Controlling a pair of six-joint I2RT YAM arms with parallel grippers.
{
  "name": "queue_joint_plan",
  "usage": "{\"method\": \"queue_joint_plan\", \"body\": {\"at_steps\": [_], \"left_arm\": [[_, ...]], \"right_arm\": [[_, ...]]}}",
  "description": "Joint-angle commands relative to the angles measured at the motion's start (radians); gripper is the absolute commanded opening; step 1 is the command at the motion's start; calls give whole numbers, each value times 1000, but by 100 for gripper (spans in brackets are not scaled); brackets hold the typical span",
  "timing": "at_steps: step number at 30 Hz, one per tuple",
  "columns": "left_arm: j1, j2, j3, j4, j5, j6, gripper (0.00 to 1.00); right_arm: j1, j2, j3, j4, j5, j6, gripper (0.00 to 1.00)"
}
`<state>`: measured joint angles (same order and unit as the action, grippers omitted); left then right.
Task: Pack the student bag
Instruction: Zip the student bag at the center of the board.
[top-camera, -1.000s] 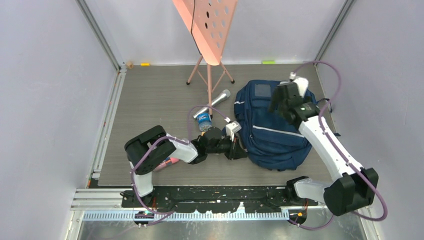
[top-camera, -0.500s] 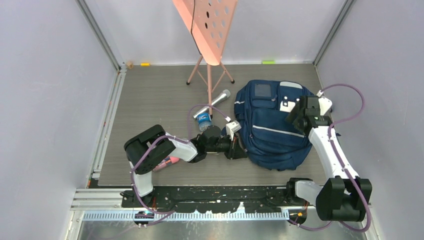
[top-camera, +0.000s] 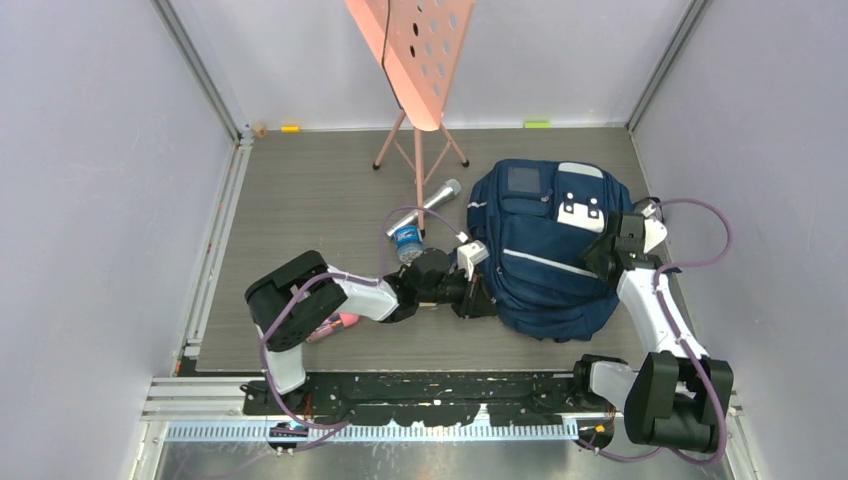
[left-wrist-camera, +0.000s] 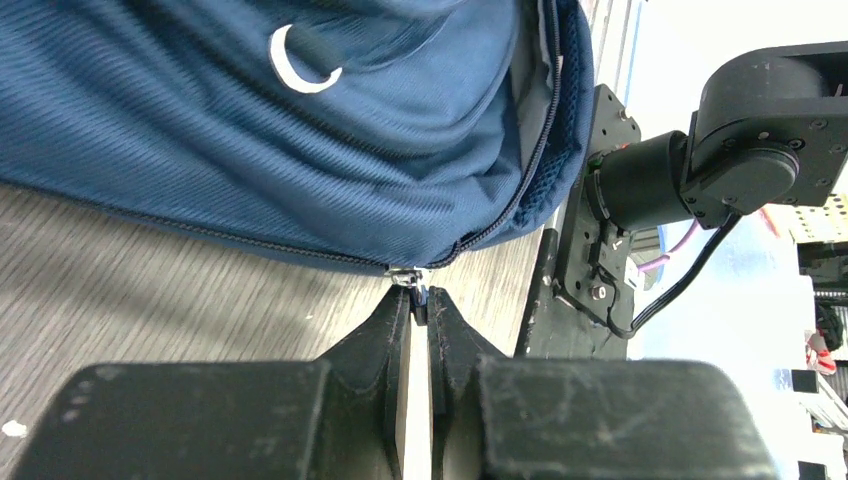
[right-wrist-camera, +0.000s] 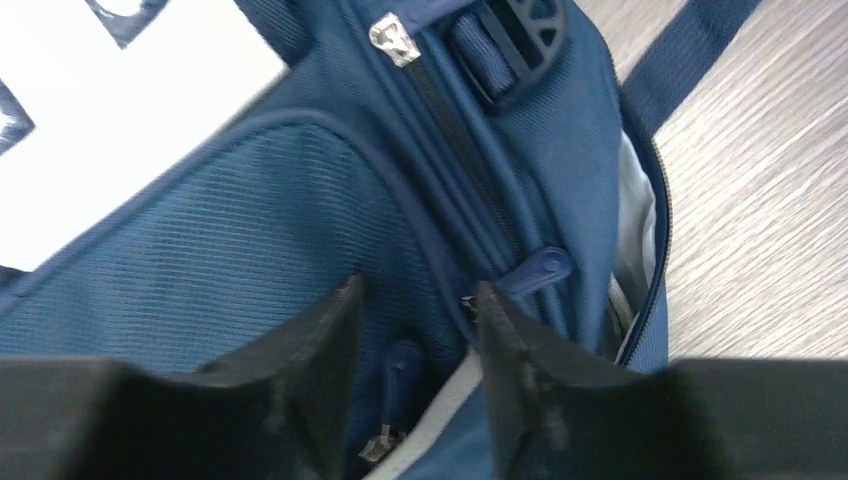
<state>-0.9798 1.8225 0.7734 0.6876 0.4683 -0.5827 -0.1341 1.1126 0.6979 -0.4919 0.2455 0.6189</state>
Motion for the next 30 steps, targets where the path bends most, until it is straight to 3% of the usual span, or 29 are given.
{"method": "queue_joint_plan", "body": {"at_steps": [1, 3, 5, 12, 17, 21, 23, 27, 30], "left_arm": [[-59, -60, 84, -86, -33, 35, 0], [-88, -60, 111, -102, -52, 2, 0], [-118, -56, 138, -103, -68, -41, 0], [-214, -32, 258, -106, -103, -158, 0], [-233, 46, 359, -181, -116, -206, 0], [-233, 57, 349, -203, -158, -214, 0], [-226, 36, 325, -215, -174, -213, 8], [-195, -18, 287, -279, -168, -223, 42], [-175, -95, 228, -328, -228, -209, 57]], "right_arm": [[15, -57, -128, 93, -223, 119, 31], [33, -86, -163, 115, -226, 159, 11], [66, -116, -182, 119, -193, 187, 2], [223, -220, -200, 79, 12, 260, 1], [314, -250, -193, 47, 132, 301, 1], [352, -292, -150, 1, 193, 280, 1], [354, -318, -117, -28, 219, 242, 1], [354, -356, -53, -65, 232, 157, 1], [354, -363, 15, -102, 235, 114, 1]]}}
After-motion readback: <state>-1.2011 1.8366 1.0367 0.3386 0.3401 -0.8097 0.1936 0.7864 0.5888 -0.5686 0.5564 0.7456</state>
